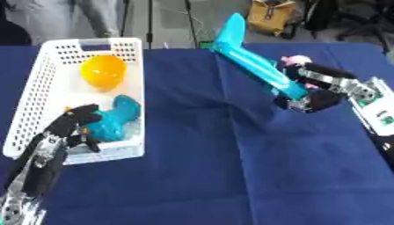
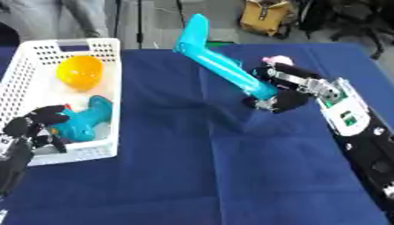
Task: Pick up objects on the table and place them in the box.
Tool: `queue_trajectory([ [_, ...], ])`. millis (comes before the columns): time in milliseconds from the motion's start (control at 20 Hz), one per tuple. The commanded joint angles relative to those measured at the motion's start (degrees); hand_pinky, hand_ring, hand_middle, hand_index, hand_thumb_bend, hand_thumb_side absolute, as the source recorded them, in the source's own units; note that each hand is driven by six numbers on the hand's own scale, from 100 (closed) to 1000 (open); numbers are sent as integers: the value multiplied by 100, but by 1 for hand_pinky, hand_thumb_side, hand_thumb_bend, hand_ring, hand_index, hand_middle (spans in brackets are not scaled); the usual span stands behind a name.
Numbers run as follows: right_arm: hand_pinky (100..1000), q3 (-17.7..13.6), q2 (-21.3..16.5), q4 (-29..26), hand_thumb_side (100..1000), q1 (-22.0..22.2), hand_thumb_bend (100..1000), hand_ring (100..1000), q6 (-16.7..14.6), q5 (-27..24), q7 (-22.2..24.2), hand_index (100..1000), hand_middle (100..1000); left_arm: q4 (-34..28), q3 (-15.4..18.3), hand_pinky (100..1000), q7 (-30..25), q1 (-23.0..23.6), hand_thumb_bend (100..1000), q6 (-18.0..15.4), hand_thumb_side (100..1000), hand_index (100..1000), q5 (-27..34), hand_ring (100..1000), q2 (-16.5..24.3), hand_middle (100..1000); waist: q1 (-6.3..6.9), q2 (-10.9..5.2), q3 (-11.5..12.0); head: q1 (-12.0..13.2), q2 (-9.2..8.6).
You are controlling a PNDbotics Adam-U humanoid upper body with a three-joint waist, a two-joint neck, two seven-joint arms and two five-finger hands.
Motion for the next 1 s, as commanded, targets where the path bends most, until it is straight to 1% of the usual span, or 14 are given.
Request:
queue_trajectory([
  [50, 100, 35, 53, 98, 133, -328, 100, 162, -2, -55, 2, 541, 332, -88, -9, 458, -35, -63, 271, -4, 1000, 776, 36, 843, 57, 843, 21, -90, 55, -64, -75],
  [150, 100, 56, 173, 238, 137, -531, 100, 161, 26, -93, 18, 541, 330, -92, -26, 458, -51, -72, 271, -4, 1000, 776, 46, 843, 50, 843, 23, -89, 125, -104, -98],
  [350, 100, 68, 310, 430, 138, -793, 100, 160, 71, -169, 79, 541, 330, -90, -56, 458, -82, -86, 272, 2, 1000, 776, 61, 843, 41, 843, 5, -94, 237, -171, -145],
  [550, 100, 77, 519, 708, 145, -1199, 100, 161, 101, -161, 111, 543, 333, -79, -142, 458, -163, -124, 276, 12, 1000, 775, 87, 843, 25, 844, -63, -109, 469, -272, -251],
  [800, 100, 100, 785, 1055, 156, -1593, 100, 164, 14, -61, 95, 550, 340, -61, -204, 459, -236, -154, 276, 17, 1000, 775, 105, 843, 16, 844, -108, -96, 653, -353, -333],
  [1000, 100, 174, 1002, 1282, 164, -1887, 100, 175, -154, 140, 132, 558, 351, -67, -259, 459, -292, -201, 277, 13, 1000, 774, 125, 843, 3, 844, -134, -76, 796, -453, -382],
])
